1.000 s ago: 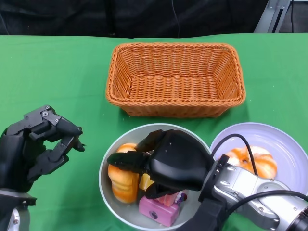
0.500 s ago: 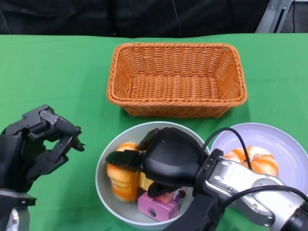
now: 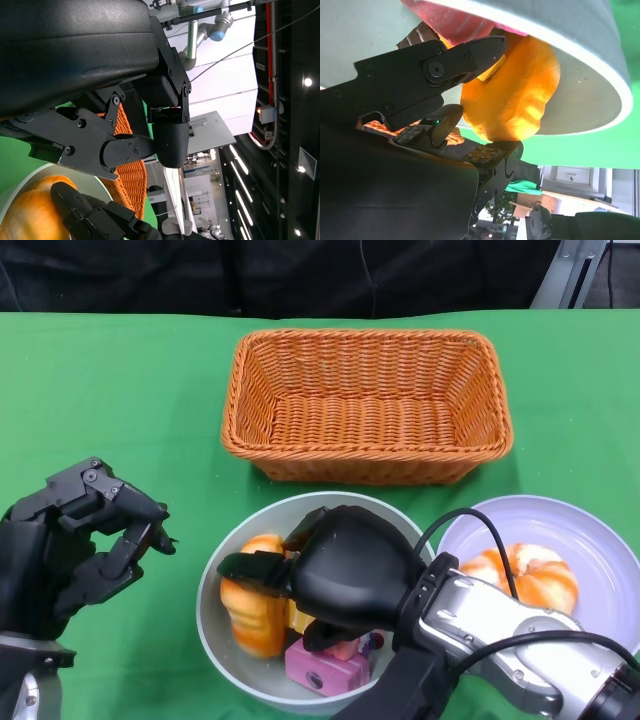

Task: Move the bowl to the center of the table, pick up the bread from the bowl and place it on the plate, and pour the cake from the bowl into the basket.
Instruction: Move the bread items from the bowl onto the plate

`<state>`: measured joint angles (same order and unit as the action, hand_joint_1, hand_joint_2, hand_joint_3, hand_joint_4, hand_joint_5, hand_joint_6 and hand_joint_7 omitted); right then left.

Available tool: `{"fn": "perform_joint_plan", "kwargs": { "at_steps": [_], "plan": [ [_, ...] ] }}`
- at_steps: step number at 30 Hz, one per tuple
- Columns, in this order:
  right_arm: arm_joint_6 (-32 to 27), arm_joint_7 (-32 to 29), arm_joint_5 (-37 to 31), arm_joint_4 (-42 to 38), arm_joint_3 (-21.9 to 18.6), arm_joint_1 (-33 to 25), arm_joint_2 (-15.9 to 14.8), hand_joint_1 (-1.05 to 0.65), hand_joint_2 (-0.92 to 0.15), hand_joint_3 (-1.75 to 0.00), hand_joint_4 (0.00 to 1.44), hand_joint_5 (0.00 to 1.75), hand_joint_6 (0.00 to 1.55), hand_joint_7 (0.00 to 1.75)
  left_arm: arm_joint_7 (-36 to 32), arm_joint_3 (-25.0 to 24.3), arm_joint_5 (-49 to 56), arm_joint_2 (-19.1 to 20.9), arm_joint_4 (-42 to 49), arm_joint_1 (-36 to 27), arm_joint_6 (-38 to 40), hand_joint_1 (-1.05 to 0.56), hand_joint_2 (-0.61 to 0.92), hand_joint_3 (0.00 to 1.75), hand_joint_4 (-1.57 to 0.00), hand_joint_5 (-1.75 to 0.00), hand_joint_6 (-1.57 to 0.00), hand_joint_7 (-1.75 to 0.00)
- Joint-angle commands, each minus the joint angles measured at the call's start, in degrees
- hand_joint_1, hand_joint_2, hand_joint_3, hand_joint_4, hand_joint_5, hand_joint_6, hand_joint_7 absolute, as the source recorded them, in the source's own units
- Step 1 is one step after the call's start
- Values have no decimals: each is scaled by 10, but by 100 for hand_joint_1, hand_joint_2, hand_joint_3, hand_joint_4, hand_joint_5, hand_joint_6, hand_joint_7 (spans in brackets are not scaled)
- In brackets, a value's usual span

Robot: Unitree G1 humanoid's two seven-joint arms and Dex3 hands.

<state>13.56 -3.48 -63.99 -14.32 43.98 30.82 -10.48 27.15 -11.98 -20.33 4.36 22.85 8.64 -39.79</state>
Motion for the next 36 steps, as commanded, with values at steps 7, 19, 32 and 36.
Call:
{"fn": "perform_joint_plan", "kwargs": {
  "at_steps": [7,19,32,36],
  "plan": [
    [-12,-1,-9,-45,14,-5,3,-65,-92,-1,92,6,74,3,1,-5,-5,9,-6,-1,1,-12,77,70,-84,-146,-90,-111],
    [-41,55,-14,-46,28,4,4,-65,-92,-2,92,7,72,0,-2,-6,-4,10,-6,-1,1,-13,75,73,-86,-143,-90,-111],
    [-15,1,0,-60,26,-2,2,-57,-91,-3,94,8,74,1,6,-7,-9,10,-1,0,-3,-13,77,70,-86,-144,-89,-112],
    [-8,-13,2,-68,26,-1,2,-56,-91,-2,95,8,75,1,6,-7,-9,9,-2,-1,-3,-13,77,70,-86,-143,-89,-112]
  ]
}}
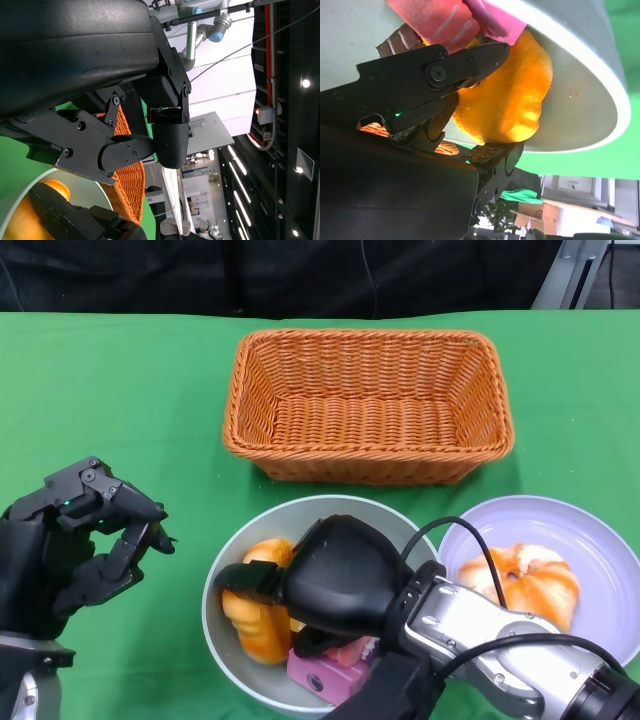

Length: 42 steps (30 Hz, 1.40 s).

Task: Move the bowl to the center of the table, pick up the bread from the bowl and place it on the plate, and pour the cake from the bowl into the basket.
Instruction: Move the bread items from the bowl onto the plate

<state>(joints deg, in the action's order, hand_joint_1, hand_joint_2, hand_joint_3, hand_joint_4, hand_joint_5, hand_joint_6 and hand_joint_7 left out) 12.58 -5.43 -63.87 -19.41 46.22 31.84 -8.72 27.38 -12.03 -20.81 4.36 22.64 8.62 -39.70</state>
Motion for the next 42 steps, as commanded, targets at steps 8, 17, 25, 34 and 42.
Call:
{"fn": "perform_joint_plan", "kwargs": {
  "at_steps": [8,17,25,34,42],
  "plan": [
    [118,-194,11,-142,8,27,-6,-24,-89,0,82,91,95,1,-5,-8,3,6,7,0,-8,-13,77,67,-85,-142,-89,-110],
    [172,-264,13,-209,15,55,5,-25,-89,0,74,107,102,2,-4,-8,2,7,9,0,-10,-11,79,65,-85,-141,-89,-110],
    [181,-310,13,-238,25,64,9,-30,-92,-1,69,128,105,1,-5,-9,3,7,12,1,-11,-12,79,65,-85,-141,-89,-110],
    [189,-317,25,-240,19,69,7,-31,-92,-5,71,125,107,1,-8,-8,8,7,11,1,-14,-12,79,65,-86,-140,-88,-110],
    [216,-327,52,-228,2,65,2,-28,-90,-2,78,120,113,3,-15,-11,13,8,17,2,-17,-13,77,66,-87,-139,-89,-110]
  ]
}}
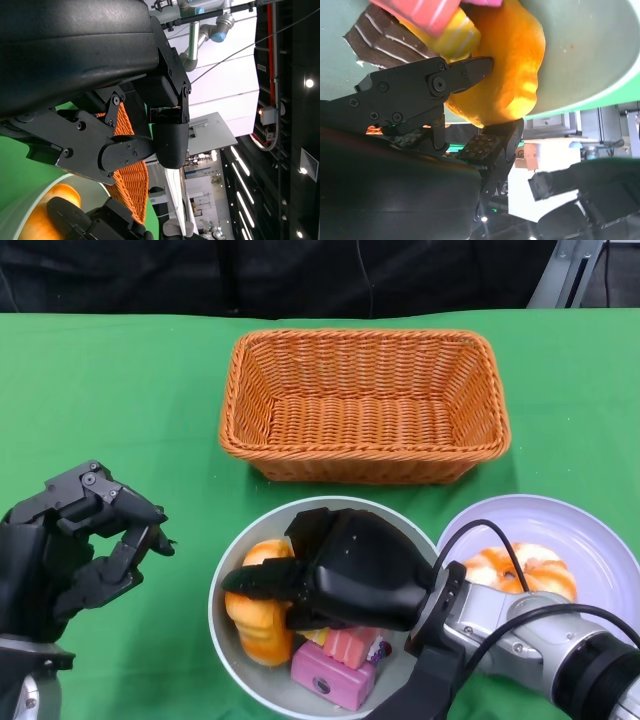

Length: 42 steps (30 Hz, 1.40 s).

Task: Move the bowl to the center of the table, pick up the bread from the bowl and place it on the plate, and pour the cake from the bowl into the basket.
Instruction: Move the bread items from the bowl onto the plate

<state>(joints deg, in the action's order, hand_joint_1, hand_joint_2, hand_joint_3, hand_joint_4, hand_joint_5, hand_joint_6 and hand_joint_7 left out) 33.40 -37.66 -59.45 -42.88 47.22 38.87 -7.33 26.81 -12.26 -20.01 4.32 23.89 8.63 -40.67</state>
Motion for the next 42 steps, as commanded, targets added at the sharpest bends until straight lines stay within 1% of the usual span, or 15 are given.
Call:
{"fn": "perform_joint_plan", "kwargs": {
  "at_steps": [1,2,3,5,8,9,11,12,14,19,21,23,28,33,42],
  "plan": [
    [15,0,14,10,-12,-6,-14,-27,-90,-1,78,120,112,3,-9,-9,4,9,4,2,-7,-13,76,67,-87,-139,-89,-110],
    [23,5,23,14,-18,-7,-15,-26,-90,-1,78,120,109,1,-9,-9,5,9,5,3,-6,-13,76,67,-87,-139,-89,-110],
    [29,10,30,17,-22,-8,-16,-24,-89,0,78,120,101,1,-8,-9,4,9,6,3,-5,-13,76,68,-87,-139,-89,-110],
    [36,20,39,28,-31,-9,-22,-22,-88,0,78,120,97,0,-7,-10,3,10,7,5,-4,-12,75,69,-87,-140,-89,-111],
    [43,46,56,53,-47,-15,-33,-19,-89,-1,75,123,110,8,-1,-12,-4,9,10,9,-3,-11,75,70,-86,-140,-89,-110],
    [45,57,62,60,-52,-17,-35,-19,-90,-1,72,131,112,13,0,-13,-5,9,12,10,-3,-12,75,70,-86,-140,-90,-110],
    [50,85,80,81,-66,-25,-46,-18,-91,-1,67,140,93,58,1,-14,-5,10,14,12,-4,-12,75,70,-86,-141,-90,-109],
    [51,96,86,89,-72,-28,-50,-18,-91,0,65,142,84,74,1,-14,-5,10,15,13,-4,-12,75,70,-86,-141,-90,-109],
    [55,110,94,105,-83,-36,-59,-20,-90,0,65,143,80,82,3,-14,-6,11,16,14,-4,-12,75,70,-86,-142,-90,-109],
    [67,144,121,139,-110,-55,-71,-21,-88,0,64,143,76,87,-2,-16,-3,12,14,16,1,-13,74,71,-85,-141,-89,-109],
    [68,160,131,151,-120,-62,-74,-21,-90,-1,62,145,72,93,-7,-17,2,13,13,16,2,-13,74,70,-86,-140,-90,-109],
    [68,168,139,163,-130,-68,-77,-21,-91,-1,62,142,70,94,-12,-16,3,12,6,14,10,-13,74,70,-86,-140,-90,-108],
    [83,167,154,178,-156,-82,-75,-17,-91,-1,66,141,74,89,-18,-14,4,12,-9,11,26,-12,74,71,-86,-140,-91,-108],
    [89,163,154,183,-169,-88,-71,-17,-92,-4,62,153,71,100,-19,-14,8,11,-7,11,24,-13,74,71,-86,-140,-91,-108],
    [119,156,183,176,-196,-93,-52,-17,-92,-4,64,154,70,99,-22,-15,10,12,-4,19,31,-12,74,71,-87,-138,-91,-108]
  ]
}}
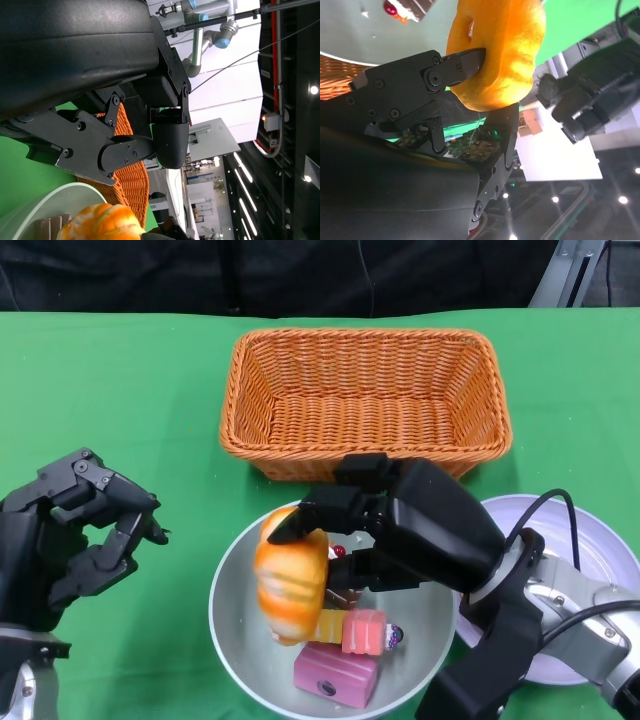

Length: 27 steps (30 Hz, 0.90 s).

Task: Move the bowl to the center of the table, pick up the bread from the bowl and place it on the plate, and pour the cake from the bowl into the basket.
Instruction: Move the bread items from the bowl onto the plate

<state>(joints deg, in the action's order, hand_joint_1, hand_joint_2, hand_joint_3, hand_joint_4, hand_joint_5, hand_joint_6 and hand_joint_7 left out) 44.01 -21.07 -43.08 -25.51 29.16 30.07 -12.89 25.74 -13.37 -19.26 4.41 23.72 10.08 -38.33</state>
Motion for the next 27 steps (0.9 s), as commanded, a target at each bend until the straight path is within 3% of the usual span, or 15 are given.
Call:
{"fn": "perform_joint_plan", "kwargs": {
  "at_steps": [1,19,27],
  "plan": [
    [16,-10,21,3,-19,-5,6,-17,-92,-4,65,151,72,96,-12,-4,3,11,-4,5,10,-13,74,71,-87,-138,-92,-108],
    [4,-1,52,99,-105,-43,12,-19,-90,-2,74,149,79,92,-6,-8,-3,11,-18,12,34,-11,72,74,-88,-138,-92,-107],
    [-14,11,67,147,-147,-75,3,-21,-91,-2,67,161,72,110,-24,-6,7,8,-33,6,47,-11,67,84,-87,-141,-92,-110]
  ]
}}
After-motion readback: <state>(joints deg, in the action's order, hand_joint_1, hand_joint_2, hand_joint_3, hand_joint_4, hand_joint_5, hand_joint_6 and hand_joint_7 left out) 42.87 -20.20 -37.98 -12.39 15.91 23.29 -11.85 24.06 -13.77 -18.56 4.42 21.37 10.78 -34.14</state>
